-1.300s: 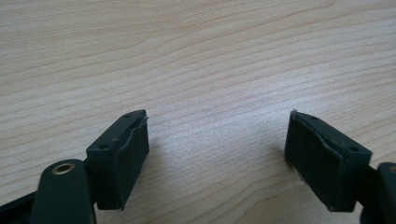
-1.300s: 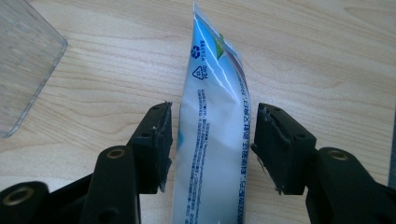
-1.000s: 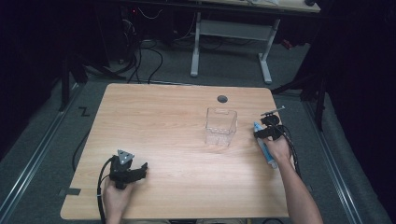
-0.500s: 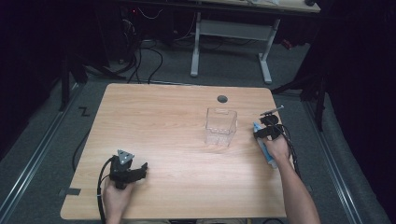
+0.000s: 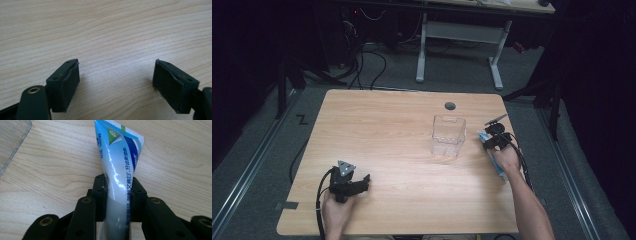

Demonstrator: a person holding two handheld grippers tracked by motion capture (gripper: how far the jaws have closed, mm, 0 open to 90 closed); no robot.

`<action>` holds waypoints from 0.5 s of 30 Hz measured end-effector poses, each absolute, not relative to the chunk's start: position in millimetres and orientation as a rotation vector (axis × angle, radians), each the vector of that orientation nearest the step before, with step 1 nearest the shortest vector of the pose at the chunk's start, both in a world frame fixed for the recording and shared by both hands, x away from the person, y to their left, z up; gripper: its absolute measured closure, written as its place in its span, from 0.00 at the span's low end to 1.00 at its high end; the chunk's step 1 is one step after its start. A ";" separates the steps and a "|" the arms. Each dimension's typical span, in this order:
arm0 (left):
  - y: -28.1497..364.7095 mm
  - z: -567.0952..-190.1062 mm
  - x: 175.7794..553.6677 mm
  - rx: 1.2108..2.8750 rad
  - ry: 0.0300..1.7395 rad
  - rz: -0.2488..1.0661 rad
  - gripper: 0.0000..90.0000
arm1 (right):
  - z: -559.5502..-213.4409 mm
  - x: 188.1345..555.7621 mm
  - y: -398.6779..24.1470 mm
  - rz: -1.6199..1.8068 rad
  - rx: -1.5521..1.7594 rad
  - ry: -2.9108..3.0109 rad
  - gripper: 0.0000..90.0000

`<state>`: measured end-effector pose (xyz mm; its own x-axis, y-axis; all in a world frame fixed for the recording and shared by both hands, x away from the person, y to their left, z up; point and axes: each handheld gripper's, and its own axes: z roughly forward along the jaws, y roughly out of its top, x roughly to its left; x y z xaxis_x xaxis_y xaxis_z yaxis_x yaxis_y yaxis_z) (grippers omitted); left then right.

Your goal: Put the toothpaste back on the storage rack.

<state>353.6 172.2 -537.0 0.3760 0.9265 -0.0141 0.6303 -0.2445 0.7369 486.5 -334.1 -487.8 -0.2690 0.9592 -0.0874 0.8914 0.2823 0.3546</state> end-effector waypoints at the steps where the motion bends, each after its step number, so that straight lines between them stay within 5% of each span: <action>1: 172.2 -537.0 353.6 1.975 1.338 0.572 0.24 | -487.8 486.0 -334.1 0.344 1.685 2.277 0.80; 15: 172.0 -536.9 353.6 1.976 1.339 0.573 0.24 | -458.9 466.1 -335.5 0.520 1.604 2.265 0.81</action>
